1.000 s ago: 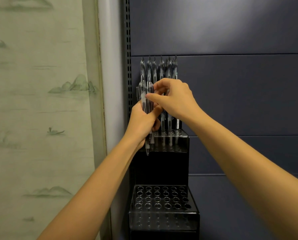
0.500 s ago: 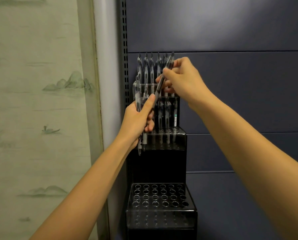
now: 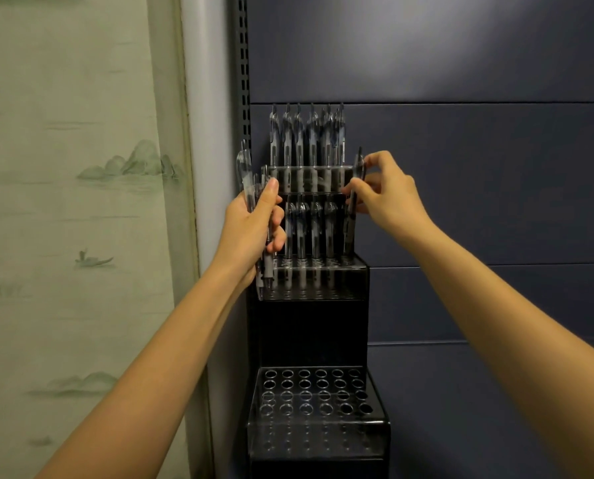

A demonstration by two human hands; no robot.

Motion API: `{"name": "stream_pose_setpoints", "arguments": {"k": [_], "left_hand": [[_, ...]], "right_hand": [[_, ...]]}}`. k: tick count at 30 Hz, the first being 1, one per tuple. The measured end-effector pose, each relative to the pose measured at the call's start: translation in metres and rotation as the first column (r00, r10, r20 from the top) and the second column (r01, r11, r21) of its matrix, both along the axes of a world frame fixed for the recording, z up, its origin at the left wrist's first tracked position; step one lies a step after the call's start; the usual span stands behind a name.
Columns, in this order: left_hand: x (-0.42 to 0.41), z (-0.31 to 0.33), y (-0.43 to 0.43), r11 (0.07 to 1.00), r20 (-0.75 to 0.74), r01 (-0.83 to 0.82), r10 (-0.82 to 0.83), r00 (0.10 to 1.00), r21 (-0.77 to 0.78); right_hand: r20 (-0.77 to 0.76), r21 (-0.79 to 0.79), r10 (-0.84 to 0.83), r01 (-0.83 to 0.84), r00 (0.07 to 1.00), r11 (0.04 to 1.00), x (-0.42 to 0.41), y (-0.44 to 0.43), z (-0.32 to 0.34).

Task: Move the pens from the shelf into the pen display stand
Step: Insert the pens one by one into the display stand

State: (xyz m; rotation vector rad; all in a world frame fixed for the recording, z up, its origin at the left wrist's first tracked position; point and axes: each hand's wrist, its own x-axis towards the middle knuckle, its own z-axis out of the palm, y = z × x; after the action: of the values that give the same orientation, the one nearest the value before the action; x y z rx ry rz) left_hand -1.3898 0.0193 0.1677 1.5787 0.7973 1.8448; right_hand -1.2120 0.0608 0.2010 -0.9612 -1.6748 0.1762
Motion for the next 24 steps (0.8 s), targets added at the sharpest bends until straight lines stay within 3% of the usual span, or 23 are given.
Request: {"name": "stream_pose_setpoints", "arguments": {"k": [13,17,21,24], "left_hand": [[0.0,-0.002,0.001,1.0,0.017,0.006,-0.006,1.0,-0.001],[0.001,-0.001,0.0,1.0,0.023,-0.004,0.004,1.0,0.002],[0.001,-0.001,-0.003,1.0,0.019,-0.014,0.014,1.0,0.001],[0.002,-0.002,-0.005,1.0,0.017,-0.017,0.017,1.0,-0.002]], "right_hand": [[0.12,-0.068,-0.073,0.081,0.99,0.994,0.001,0.003,-0.009],[0.183,-0.061,-0.142,0.155,0.973,0.986,0.002,-0.001,-0.006],[0.309,-0.151,-0.106,0.159,0.945,0.976,-0.001,-0.003,-0.013],[0.314,-0.151,-0.134,0.189,0.94,0.97,0.0,-0.002,-0.024]]}}
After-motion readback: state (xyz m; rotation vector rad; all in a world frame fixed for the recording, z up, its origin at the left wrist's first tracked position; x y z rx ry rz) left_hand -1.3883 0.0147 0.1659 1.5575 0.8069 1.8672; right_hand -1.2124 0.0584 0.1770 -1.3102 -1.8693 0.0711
